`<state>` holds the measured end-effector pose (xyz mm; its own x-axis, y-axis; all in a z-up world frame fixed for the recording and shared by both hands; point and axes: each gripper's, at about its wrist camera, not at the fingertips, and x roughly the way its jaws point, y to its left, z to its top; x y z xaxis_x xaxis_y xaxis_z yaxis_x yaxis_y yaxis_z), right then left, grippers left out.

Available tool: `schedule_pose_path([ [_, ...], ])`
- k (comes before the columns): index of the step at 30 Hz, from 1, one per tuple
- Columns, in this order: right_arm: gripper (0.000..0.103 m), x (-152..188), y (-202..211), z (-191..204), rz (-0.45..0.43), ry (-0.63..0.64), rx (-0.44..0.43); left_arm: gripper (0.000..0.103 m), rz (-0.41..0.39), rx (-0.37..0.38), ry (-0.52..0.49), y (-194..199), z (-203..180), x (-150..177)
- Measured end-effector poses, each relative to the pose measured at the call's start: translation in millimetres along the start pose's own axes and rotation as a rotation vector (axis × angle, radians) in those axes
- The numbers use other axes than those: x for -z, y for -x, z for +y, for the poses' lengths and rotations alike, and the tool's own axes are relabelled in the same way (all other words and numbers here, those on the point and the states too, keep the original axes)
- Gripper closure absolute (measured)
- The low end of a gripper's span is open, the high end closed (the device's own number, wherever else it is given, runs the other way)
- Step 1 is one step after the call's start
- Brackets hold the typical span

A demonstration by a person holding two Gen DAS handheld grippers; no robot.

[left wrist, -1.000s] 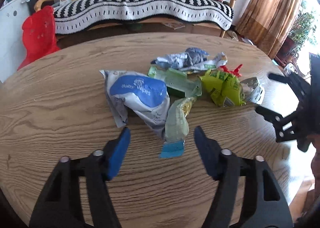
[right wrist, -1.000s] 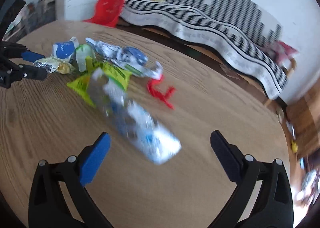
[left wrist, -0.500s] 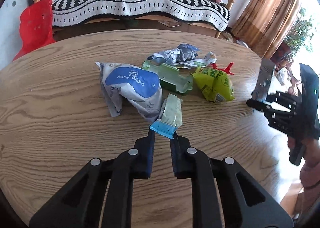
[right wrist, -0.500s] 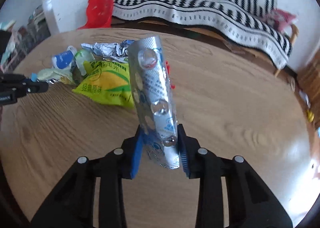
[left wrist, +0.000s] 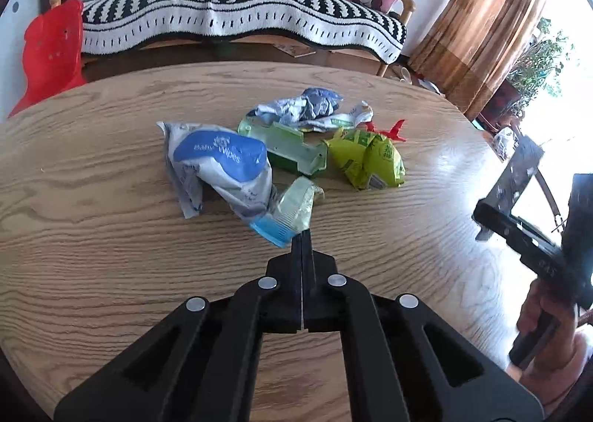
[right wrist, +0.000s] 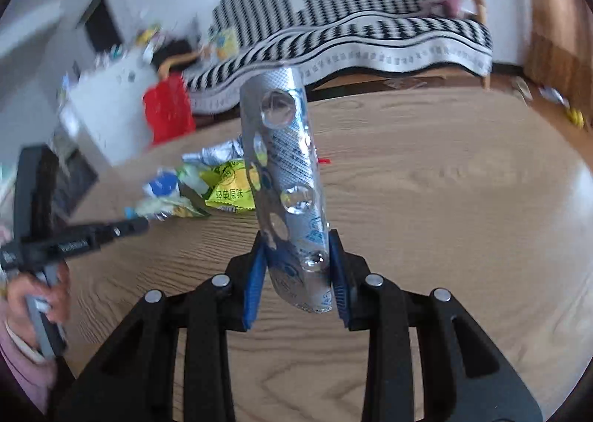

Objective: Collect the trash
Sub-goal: 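Grasp the foil-and-yellow wrapper with the left tool while the right tool holds the blister pack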

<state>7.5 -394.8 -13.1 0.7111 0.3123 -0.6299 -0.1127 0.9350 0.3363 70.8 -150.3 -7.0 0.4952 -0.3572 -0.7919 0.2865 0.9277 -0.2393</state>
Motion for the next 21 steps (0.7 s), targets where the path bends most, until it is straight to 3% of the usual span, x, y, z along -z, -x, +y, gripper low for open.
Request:
schedule_pose_path([
  [3, 0.07, 15.0, -3.0, -4.6, 0.027, -0.059, -0.033, 0.096, 0.015, -0.038, -0.02, -2.9, -2.4, 1.7],
  [4, 0.069, 19.8, -0.6, -6.0, 0.028, -0.085, -0.05, 0.077, 0.02, -0.054, -0.031, -2.6, -3.6, 2.0],
  [5, 0.069, 22.9, 3.7, -5.0, 0.02, -0.092, -0.05, 0.034, 0.023, -0.069, -0.044, -1.3, -4.7, 2.6],
  [6, 0.068, 25.3, 7.3, -5.0, 0.011, -0.1, -0.047, 0.017, 0.013, -0.08, -0.053, 1.7, -4.6, 2.8],
  [7, 0.068, 28.3, 12.6, -4.4, -0.006, -0.116, -0.05, 0.011, -0.029, -0.077, -0.053, 8.9, -5.4, 4.3],
  [11, 0.068, 38.4, 15.9, 0.9, -0.035, -0.163, -0.073, 0.011, -0.039, -0.026, -0.068, 13.9, -6.0, 5.5],
  [17, 0.067, 31.7, 13.3, 17.8, -0.031, -0.112, -0.086, 0.019, 0.089, 0.04, -0.164, -9.4, -25.0, 15.2],
  [21, 0.067, 33.5, 13.2, 18.4, -0.029, -0.11, -0.092, 0.019, 0.098, 0.052, -0.229, -1.0, -35.7, 22.1],
])
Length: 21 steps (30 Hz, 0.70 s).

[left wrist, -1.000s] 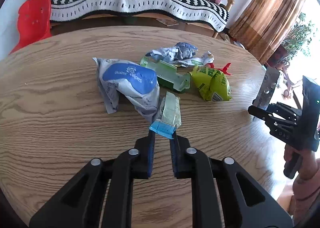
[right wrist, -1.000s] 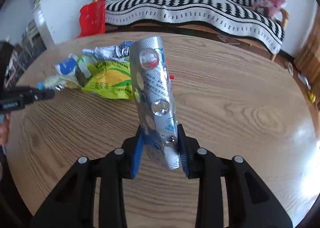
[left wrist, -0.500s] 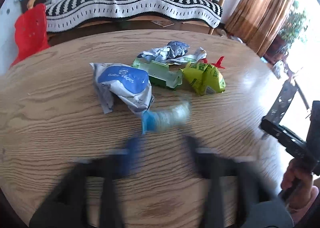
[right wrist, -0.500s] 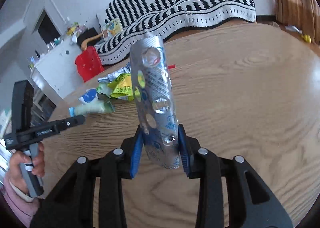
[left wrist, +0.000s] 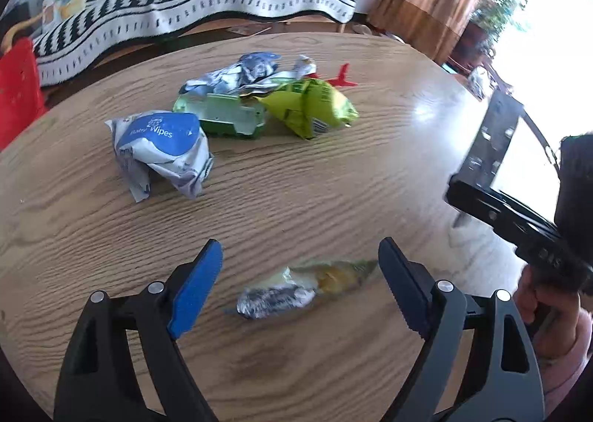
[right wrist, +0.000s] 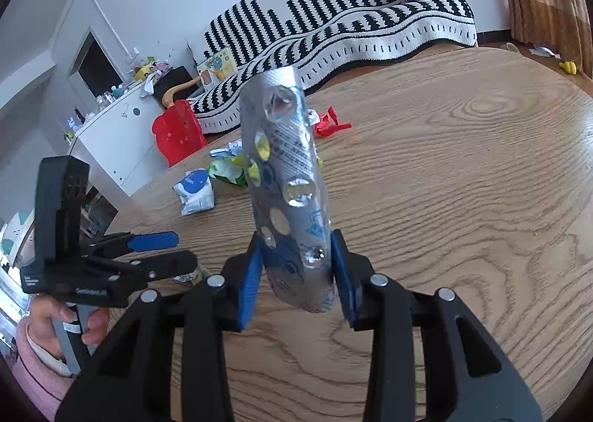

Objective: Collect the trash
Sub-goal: 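Grasp the foil-and-yellow wrapper with the left tool while the right tool holds the blister pack, then carry both items to the black bin and open both tools to drop them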

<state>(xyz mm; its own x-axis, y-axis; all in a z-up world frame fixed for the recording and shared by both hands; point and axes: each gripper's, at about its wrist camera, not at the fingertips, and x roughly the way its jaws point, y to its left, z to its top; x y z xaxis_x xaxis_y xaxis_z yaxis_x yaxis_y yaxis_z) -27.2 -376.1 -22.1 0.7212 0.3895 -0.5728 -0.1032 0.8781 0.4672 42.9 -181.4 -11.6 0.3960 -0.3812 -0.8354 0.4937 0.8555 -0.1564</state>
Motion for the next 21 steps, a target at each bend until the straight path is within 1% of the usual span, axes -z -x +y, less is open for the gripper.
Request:
schedule_pose_path([
  [2, 0.066, 1.7, -0.8, -3.0, 0.004, -0.011, -0.005, 0.019, 0.0, 0.008, -0.022, 3.5, -1.3, 3.7],
  [4, 0.066, 2.2, -0.4, -6.2, 0.006, -0.024, -0.01, 0.019, 0.027, 0.025, -0.075, 1.7, -2.2, 8.1],
  [7, 0.066, 2.2, -0.3, -6.0, 0.006, -0.024, -0.011, 0.019, 0.067, -0.017, -0.129, -6.5, 3.4, 15.2],
  [9, 0.065, -0.5, -1.2, -7.5, 0.009, -0.024, -0.011, 0.019, 0.089, -0.025, -0.142, -12.7, 7.3, 17.9],
  [11, 0.065, -0.9, -1.9, -8.3, 0.012, -0.026, -0.008, 0.019, 0.102, -0.049, -0.15, -20.7, 9.8, 17.7],
  [13, 0.065, -0.8, -2.2, -9.5, 0.014, -0.033, -0.003, 0.018, 0.086, -0.07, -0.168, -24.9, 7.9, 14.6],
  [16, 0.064, 0.5, -2.7, -7.6, 0.015, -0.038, 0.005, 0.018, 0.053, -0.063, -0.173, -31.0, 2.1, 8.2],
  [19, 0.064, 0.5, -2.2, -8.7, 0.015, -0.036, 0.014, 0.018, 0.03, -0.067, -0.211, -38.2, -10.2, 5.2],
  [21, 0.064, 1.6, -1.3, -8.7, 0.015, -0.03, 0.029, 0.023, 0.039, -0.058, -0.223, -38.9, -17.0, 4.3],
])
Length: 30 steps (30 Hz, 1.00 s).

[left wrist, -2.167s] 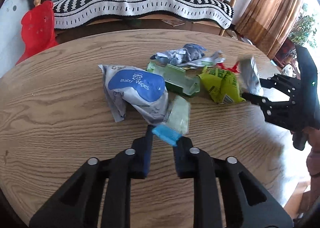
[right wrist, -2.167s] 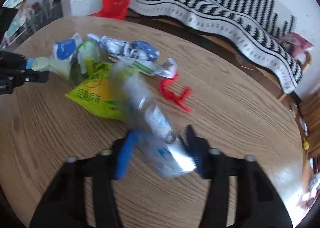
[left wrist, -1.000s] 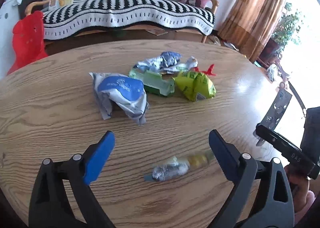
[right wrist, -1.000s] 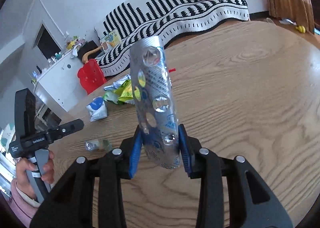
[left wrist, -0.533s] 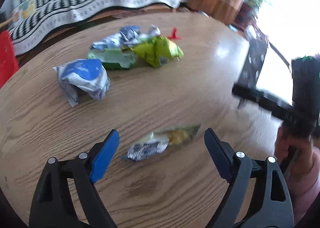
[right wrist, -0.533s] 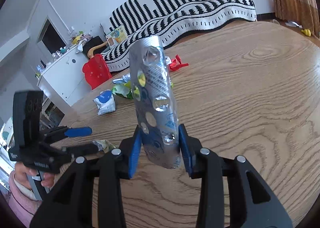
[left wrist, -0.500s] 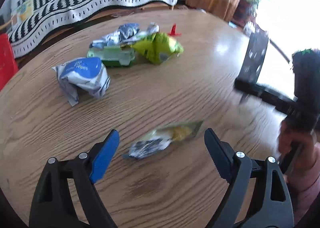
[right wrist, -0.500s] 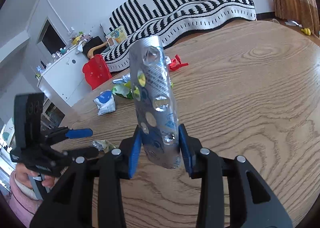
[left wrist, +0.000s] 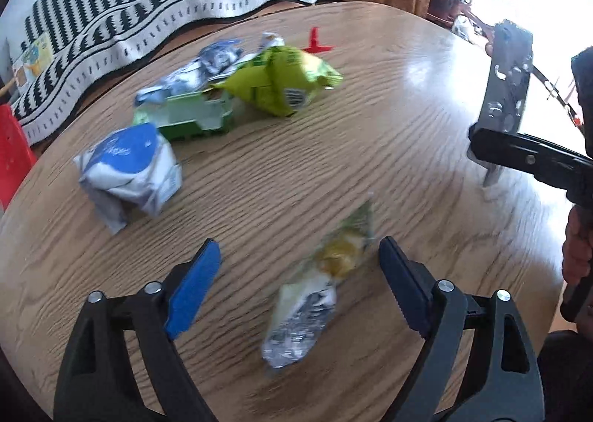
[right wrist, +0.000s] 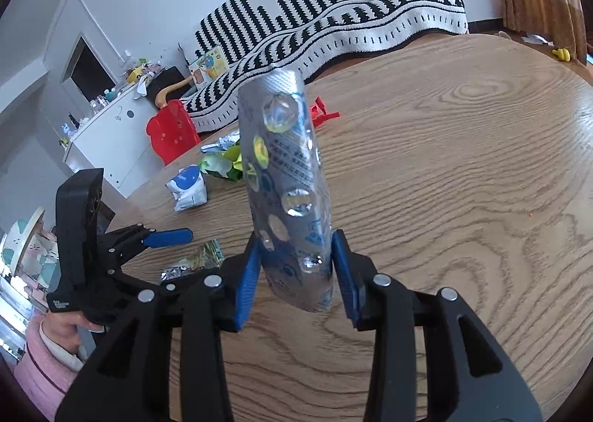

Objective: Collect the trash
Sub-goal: 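Carry both items to the black bin and open both tools to drop them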

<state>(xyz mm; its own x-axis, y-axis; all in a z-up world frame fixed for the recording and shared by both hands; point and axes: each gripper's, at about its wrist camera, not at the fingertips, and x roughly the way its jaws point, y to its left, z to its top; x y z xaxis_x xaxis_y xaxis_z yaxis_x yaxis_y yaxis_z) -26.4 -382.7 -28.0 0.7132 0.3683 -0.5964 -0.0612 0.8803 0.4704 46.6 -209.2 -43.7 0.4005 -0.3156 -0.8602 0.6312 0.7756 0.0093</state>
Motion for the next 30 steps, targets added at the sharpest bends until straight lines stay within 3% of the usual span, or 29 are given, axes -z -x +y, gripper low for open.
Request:
schedule_pose_path([
  [1, 0.066, 0.4, 0.4, -0.2, -0.001, 0.002, 0.008, 0.038, 0.001, 0.01, 0.005, 2.6, -1.4, -0.9],
  [2, 0.067, 1.6, 0.5, -0.5, -0.002, 0.002, 0.013, 0.06, 0.001, 0.012, 0.012, 4.7, -1.2, -2.2],
  [4, 0.07, 3.3, 0.0, -0.1, -0.004, -0.002, 0.023, 0.09, 0.012, 0.013, 0.08, 8.0, 6.6, -2.5],
  [6, 0.071, 4.2, -0.6, 1.1, -0.008, -0.003, 0.032, 0.091, 0.007, 0.042, 0.17, 9.7, 15.8, 0.8],
  [10, 0.071, 6.3, 2.3, 0.0, -0.02, -0.019, 0.04, 0.094, -0.004, -0.005, 0.147, 13.6, 6.8, 0.2],
  [14, 0.072, 10.9, 16.9, 0.2, -0.041, -0.039, 0.03, 0.094, -0.047, 0.023, 0.137, 27.9, -9.7, -1.3],
  [18, 0.072, 19.0, 70.4, 1.7, -0.112, -0.028, 0.044, 0.094, -0.106, 0.119, 0.138, 52.0, -41.3, 2.0],
  [19, 0.072, 22.1, 83.8, -1.4, -0.123, -0.03, 0.044, 0.094, -0.115, 0.172, 0.131, 60.3, -58.9, 2.5],
  [22, 0.072, 41.1, 141.7, -15.6, -0.17, -0.028, 0.076, 0.094, -0.122, 0.231, 0.027, 77.6, -116.3, 7.8],
  [25, 0.072, 67.1, 196.9, -41.3, -0.204, -0.076, 0.134, 0.094, -0.074, 0.362, -0.068, 85.6, -187.9, 14.6],
  [30, 0.072, 123.9, 253.9, -100.2, -0.178, -0.218, 0.226, 0.094, 0.058, 0.414, -0.264, 71.1, -294.4, 24.5],
])
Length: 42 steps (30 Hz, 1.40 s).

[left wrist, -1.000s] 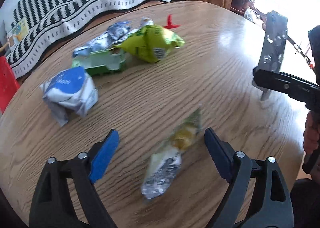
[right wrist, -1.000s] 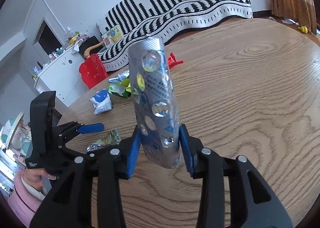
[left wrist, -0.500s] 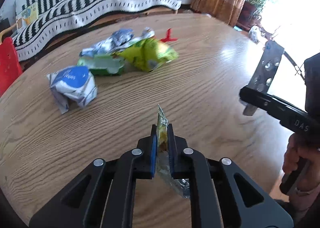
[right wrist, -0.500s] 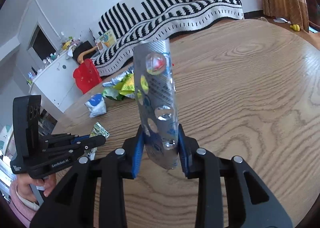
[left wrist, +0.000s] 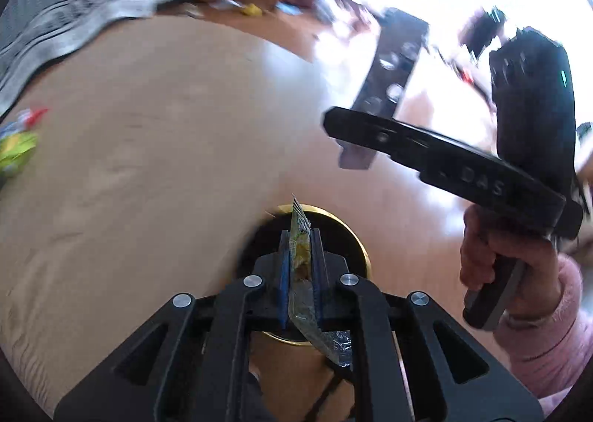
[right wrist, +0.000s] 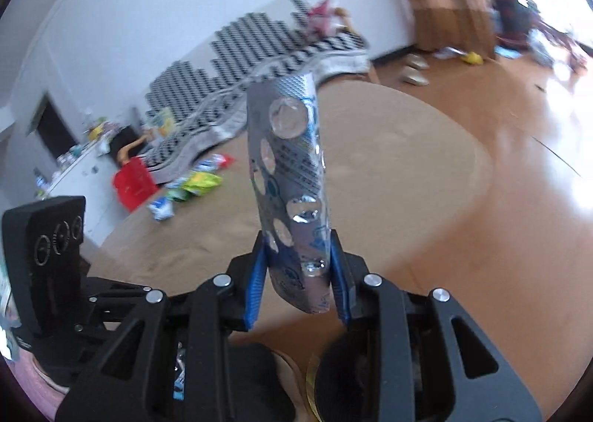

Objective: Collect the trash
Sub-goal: 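Carry both items to the black bin and open both tools to drop them, then grasp the blue Baby Wipes pack with the left tool while the right tool grasps the popcorn bag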

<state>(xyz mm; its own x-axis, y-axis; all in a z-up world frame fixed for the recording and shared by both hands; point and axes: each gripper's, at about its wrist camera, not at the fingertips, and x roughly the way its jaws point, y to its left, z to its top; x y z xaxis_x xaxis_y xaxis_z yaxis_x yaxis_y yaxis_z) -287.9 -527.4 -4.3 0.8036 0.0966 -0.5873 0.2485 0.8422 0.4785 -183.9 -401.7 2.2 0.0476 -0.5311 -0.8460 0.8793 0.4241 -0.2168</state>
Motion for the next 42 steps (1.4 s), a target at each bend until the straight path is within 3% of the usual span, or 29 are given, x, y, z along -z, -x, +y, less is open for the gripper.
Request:
schedule_pose_path([
  [2, 0.072, 22.9, 4.2, -38.2, 0.047, -0.089, 0.023, 0.094, 0.085, 0.008, -0.044, -32.4, -22.9, 1.8],
  [5, 0.071, 68.2, -20.4, -85.4, 0.188, -0.179, 0.076, 0.094, 0.199, 0.066, -0.026, -85.2, -29.0, 18.1],
  [8, 0.071, 112.5, -47.5, -114.8, 0.316, -0.258, 0.087, 0.094, 0.322, -0.037, -0.038, -124.0, -19.1, 38.5],
  [11, 0.071, 132.5, -58.2, -126.6, 0.347, -0.331, 0.048, 0.094, 0.325, -0.035, -0.043, -128.6, -17.0, 38.6],
  [18, 0.071, 127.0, -58.8, -128.6, 0.347, -0.351, 0.022, 0.094, 0.331, -0.023, 0.018, -130.1, 0.3, 44.7],
  [20, 0.068, 125.0, -58.0, -126.5, 0.338, -0.351, 0.017, 0.092, 0.313, -0.032, 0.012, -131.3, -5.0, 42.5],
  [21, 0.062, 124.0, -57.5, -128.9, 0.331, -0.353, 0.017, 0.089, 0.299, -0.037, 0.008, -127.8, -6.2, 43.7],
  [22, 0.04, 121.3, -55.5, -131.7, 0.327, -0.369, 0.02, 0.063, 0.296, -0.04, 0.008, -123.8, -9.0, 45.7],
  [23, 0.021, 119.2, -53.7, -133.5, 0.336, -0.396, 0.041, 0.015, 0.299, -0.049, 0.009, -124.7, -10.2, 45.9],
  [24, 0.008, 116.7, -52.2, -135.1, 0.334, -0.429, 0.059, 0.006, 0.295, -0.077, 0.008, -124.8, -11.1, 45.7],
  [26, 0.006, 111.5, -41.7, -147.5, 0.306, -0.495, 0.084, 0.007, 0.269, -0.104, -0.008, -122.3, -14.4, 44.5],
  [28, 0.006, 103.6, -25.7, -157.2, 0.246, -0.506, 0.179, 0.007, 0.247, -0.09, -0.001, -117.7, -13.3, 43.8],
  [33, 0.006, 82.6, 13.1, -150.3, 0.056, -0.382, 0.543, 0.007, 0.083, -0.113, 0.054, -82.8, -3.4, 34.6],
  [36, 0.006, 73.6, 14.5, -132.6, 0.035, -0.308, 0.694, 0.007, -0.068, -0.096, 0.097, -25.3, 16.1, 25.7],
  [39, 0.006, 65.3, 13.8, -108.8, -0.02, -0.24, 0.653, 0.006, -0.205, -0.142, 0.207, 40.8, 58.9, 29.4],
  [42, 0.006, 39.1, 0.1, -57.7, -0.06, -0.126, 0.508, 0.006, -0.285, -0.324, 0.329, 95.6, 110.4, 42.6],
])
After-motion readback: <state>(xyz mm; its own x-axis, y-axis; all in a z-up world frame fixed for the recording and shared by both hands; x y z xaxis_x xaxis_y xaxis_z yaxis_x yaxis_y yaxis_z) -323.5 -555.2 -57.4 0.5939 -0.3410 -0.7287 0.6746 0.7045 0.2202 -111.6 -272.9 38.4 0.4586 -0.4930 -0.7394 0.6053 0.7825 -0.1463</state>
